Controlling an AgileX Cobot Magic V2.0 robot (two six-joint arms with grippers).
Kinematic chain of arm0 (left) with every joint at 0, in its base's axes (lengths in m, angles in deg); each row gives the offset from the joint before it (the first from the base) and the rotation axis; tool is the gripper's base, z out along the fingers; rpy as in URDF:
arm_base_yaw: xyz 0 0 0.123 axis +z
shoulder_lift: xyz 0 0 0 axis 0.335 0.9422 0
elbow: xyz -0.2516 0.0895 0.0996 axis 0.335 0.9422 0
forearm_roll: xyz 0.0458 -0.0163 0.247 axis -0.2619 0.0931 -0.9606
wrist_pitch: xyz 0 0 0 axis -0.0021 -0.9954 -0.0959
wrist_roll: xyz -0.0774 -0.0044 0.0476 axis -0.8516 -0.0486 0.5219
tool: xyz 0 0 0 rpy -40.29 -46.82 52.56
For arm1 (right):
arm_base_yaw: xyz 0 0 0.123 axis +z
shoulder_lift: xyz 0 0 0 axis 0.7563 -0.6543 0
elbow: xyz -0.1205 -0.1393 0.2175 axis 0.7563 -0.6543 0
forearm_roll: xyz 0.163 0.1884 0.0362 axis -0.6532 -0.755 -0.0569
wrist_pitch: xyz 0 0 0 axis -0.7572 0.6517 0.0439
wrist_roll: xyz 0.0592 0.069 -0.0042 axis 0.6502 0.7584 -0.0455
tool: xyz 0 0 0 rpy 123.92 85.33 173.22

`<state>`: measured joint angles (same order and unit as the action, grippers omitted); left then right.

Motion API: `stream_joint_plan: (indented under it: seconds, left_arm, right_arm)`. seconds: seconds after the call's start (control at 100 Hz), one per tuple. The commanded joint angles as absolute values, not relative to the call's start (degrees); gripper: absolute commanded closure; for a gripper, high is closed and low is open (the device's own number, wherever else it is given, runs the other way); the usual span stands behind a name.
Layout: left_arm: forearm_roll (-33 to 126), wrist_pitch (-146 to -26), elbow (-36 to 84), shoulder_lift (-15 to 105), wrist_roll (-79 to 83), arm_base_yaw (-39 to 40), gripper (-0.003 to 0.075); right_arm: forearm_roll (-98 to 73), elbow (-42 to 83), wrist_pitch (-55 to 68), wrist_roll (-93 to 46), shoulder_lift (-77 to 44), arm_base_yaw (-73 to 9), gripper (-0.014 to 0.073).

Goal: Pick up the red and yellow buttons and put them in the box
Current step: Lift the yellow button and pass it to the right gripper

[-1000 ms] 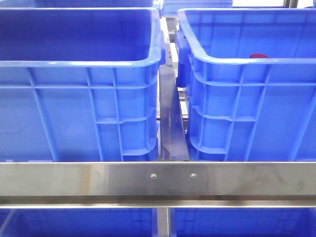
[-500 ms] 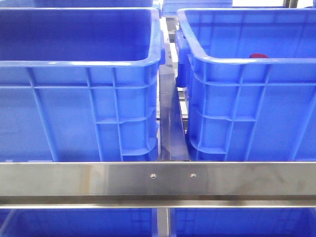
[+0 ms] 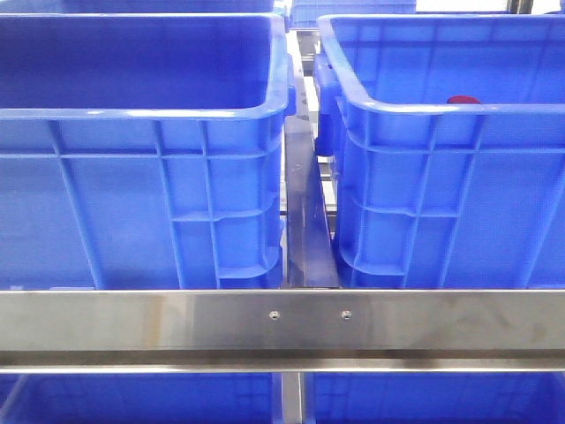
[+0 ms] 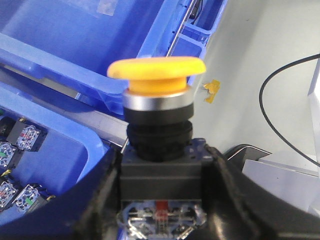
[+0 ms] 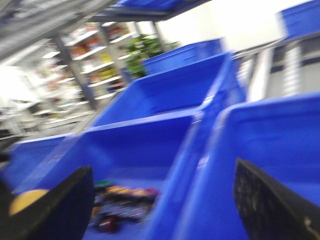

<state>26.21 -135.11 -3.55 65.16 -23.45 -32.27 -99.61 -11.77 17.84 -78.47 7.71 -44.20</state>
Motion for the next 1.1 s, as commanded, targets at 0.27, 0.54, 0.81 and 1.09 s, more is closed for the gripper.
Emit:
stream_joint_plan:
  seconds: [0.27, 0.54, 0.81, 1.09]
  left_arm:
    - [27.06, -131.76, -5.03, 63.17, -24.0, -32.72, 0.0739]
    - [27.06, -131.67, -5.03, 63.29, -24.0, -32.72, 0.0739]
    - [27.06, -131.55, -5.03, 63.29, -24.0, -32.72, 0.0739]
    - [27.06, -131.55, -5.03, 63.29, -24.0, -32.72, 0.0739]
  right_arm:
    - [-103.86, -5.16, 50.71, -63.54, -10.03, -44.32, -0.0001]
    - [-103.96, -1.0, 57.84, -60.32, -17.83, -44.26, -0.0001]
    - [-104.11, 0.89, 56.56, -59.72, -19.91, -39.02, -0.0001]
    - [-104.17, 3.49, 54.59, -59.72, -23.07, -34.5, 0.0011]
